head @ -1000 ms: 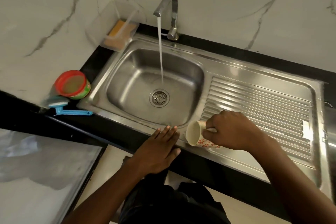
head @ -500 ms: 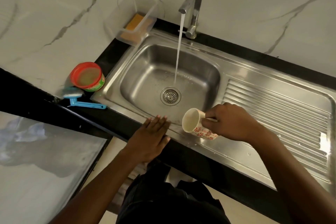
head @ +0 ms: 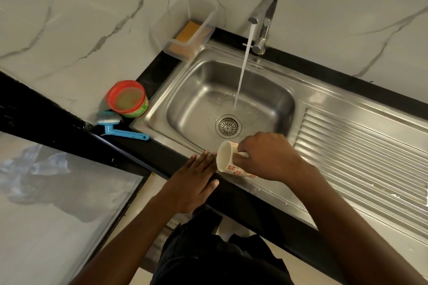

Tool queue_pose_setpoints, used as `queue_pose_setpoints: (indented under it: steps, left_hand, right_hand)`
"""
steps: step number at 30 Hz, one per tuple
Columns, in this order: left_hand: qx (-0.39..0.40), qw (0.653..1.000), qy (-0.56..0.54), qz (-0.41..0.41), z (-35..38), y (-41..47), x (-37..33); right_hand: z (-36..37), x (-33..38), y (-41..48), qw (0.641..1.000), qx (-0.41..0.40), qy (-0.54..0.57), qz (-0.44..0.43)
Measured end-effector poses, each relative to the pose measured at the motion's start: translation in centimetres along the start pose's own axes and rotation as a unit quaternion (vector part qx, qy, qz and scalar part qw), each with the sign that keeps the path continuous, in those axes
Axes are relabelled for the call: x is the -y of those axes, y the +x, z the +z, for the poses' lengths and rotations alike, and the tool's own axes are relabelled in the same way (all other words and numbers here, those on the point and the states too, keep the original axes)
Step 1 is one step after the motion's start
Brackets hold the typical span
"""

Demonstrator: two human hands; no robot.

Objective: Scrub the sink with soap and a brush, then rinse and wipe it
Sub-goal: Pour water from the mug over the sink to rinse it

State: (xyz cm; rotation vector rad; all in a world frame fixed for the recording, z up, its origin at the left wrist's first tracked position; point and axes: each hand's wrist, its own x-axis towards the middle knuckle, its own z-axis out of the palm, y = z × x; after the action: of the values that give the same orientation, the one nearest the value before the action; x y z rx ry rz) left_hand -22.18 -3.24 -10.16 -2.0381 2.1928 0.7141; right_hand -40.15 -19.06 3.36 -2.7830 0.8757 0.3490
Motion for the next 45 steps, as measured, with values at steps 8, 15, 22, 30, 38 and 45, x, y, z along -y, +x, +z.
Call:
queue_pose_setpoints:
  steps: [8,15,22,30,38,45]
  left_hand:
    - [-0.014,1.000,0.011,-0.022,-1.1,-0.4,2.2]
    - [-0.011,0.995,0.030,-0.094,-2.5,-1.5,4.7]
    - [-0.003,0.990,0.023,-0.136,-3.4,-1.8,6.5]
    - [-0.020,0.992,0.020,-0.119,-3.8,-1.1,8.2]
    - [0.027,0.996,-0.003,-0.079,-5.7,-1.2,8.8]
    - [-0.032,0.985,-0.021,-0.170,-8.7,-1.5,11.4]
  right_hand:
    - [0.1,0.6,2.1,1.000,-0.009,0.020,0.013]
    - [0.1,-1.0,2.9,0.997,-0.001,0.046,0.067]
    - [-0.4,4.5,8.3,1.000,-0.019,-0.021,0.007]
    - [-0.3,6.7,11.7,1.000,0.009,-0.022,-0.019]
    - [-0.9,2.2,10.5,0.998,0.048,-0.028,0.043]
    - [-2.3,6.5,14.9,0.999,-0.025,-0.030,0.019]
